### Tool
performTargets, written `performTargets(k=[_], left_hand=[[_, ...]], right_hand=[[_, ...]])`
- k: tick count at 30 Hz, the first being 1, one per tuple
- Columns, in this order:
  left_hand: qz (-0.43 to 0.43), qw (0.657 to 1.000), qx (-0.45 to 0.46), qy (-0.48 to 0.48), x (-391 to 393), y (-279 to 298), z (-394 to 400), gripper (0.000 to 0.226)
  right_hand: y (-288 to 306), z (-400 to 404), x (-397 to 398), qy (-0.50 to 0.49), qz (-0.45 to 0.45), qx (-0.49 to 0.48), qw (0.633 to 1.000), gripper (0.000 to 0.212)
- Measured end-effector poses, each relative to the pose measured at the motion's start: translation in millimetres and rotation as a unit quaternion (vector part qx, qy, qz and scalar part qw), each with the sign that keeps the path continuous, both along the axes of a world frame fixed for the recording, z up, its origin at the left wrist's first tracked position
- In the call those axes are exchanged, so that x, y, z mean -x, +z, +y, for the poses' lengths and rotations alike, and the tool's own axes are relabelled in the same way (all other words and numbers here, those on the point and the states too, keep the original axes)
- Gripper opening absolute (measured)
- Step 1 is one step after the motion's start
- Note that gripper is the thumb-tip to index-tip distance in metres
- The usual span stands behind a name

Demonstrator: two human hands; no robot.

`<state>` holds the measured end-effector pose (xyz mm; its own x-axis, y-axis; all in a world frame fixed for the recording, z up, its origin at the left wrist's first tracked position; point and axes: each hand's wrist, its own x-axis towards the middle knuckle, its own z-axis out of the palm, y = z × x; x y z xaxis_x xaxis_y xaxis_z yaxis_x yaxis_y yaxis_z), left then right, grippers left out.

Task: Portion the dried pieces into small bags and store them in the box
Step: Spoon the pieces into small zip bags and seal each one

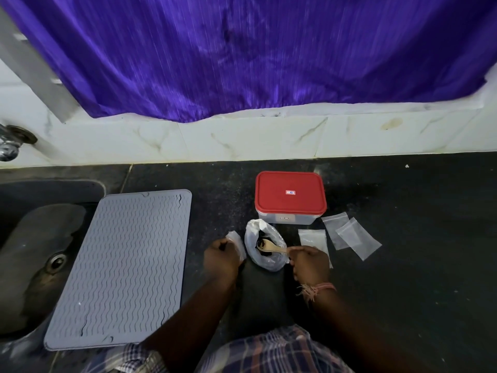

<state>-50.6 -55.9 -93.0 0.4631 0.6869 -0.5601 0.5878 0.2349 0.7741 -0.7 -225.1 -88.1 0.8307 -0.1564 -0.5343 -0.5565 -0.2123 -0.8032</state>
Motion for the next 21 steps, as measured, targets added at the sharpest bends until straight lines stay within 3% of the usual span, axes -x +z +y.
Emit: performTargets(k=[8,21], left_hand=[[-0.042,0.993,-0.080,-0.081,2.0,21.1,8.3,0.016],[-0.072,0.978,-0.128,-0.149,-4.1,28.3,0.6,0.019]], right_hand=[[31.2,-3.9,-0.1,-0.012,-0.039,-0.070,0.997,0.015],[41.4,23.9,12.7,0.138,-0.234,0.097,0.957,0.017]])
